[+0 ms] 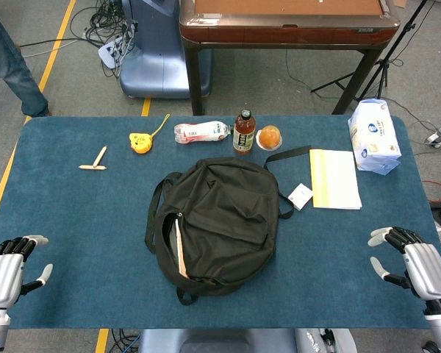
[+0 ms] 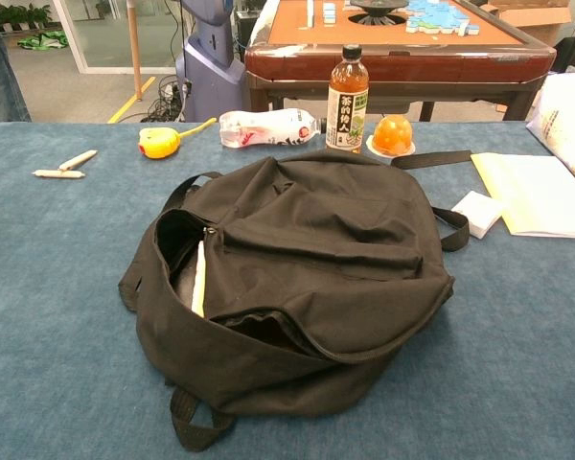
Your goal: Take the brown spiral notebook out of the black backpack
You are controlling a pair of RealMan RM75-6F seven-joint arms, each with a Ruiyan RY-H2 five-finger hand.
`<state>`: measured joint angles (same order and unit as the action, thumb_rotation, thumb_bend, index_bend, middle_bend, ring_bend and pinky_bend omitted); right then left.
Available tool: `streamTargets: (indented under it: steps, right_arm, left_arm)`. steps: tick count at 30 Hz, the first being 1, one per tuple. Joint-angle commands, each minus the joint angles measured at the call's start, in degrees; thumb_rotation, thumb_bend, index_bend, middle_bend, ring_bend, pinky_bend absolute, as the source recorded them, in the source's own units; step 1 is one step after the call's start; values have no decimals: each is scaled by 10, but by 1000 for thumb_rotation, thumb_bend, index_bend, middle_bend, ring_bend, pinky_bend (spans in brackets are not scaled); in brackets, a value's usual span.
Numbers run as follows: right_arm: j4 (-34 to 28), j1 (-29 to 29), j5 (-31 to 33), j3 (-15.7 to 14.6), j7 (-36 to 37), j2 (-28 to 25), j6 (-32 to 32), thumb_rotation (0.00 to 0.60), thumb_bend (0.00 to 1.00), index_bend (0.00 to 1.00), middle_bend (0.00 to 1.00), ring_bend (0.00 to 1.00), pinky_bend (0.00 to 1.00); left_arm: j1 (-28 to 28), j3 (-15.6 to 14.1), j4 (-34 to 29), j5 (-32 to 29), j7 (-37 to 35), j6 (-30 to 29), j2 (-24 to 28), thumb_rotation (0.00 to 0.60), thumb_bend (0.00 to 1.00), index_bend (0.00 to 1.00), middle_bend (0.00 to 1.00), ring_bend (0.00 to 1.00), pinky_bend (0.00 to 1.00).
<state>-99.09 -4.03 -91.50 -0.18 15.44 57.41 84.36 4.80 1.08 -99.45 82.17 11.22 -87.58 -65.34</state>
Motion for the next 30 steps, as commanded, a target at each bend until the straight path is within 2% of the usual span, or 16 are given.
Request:
streamTargets:
  steps: [1, 8, 13, 17, 23, 30]
  right_arm:
    - [-2, -2, -6, -2, 3, -1, -2, 600, 354, 461, 349, 261, 288]
    - [-23, -28, -42, -6, 2, -12, -29, 600, 338, 446, 346, 261, 288]
    - [-57, -79, -79, -5, -14, -17, -88, 600, 303, 398, 341, 262, 288]
    - [-85, -130, -92, 1, -45, -7, -159, 600, 250, 334, 321, 259, 288]
    - [-107, -210, -55, 25, -106, 42, -280, 600, 196, 262, 268, 194, 288]
    - [-91, -296, 13, 59, -176, 119, -392, 600, 193, 257, 222, 141, 282]
  left_arm:
    - [0, 0, -1, -1, 1, 3, 1, 600, 269, 335, 299, 248, 201]
    - [-2, 3, -5, 2, 2, 4, 2, 600, 269, 335, 299, 248, 201]
    - [-2, 6, -9, 5, 4, 3, 5, 600, 269, 335, 299, 248, 201]
    - [-2, 7, -14, 7, 6, 5, 9, 600, 269, 335, 299, 248, 201]
    - [-3, 7, -22, 11, 9, 6, 17, 600, 269, 335, 299, 248, 201]
    - [-5, 8, -27, 12, 10, 6, 21, 600, 269, 335, 299, 248, 201]
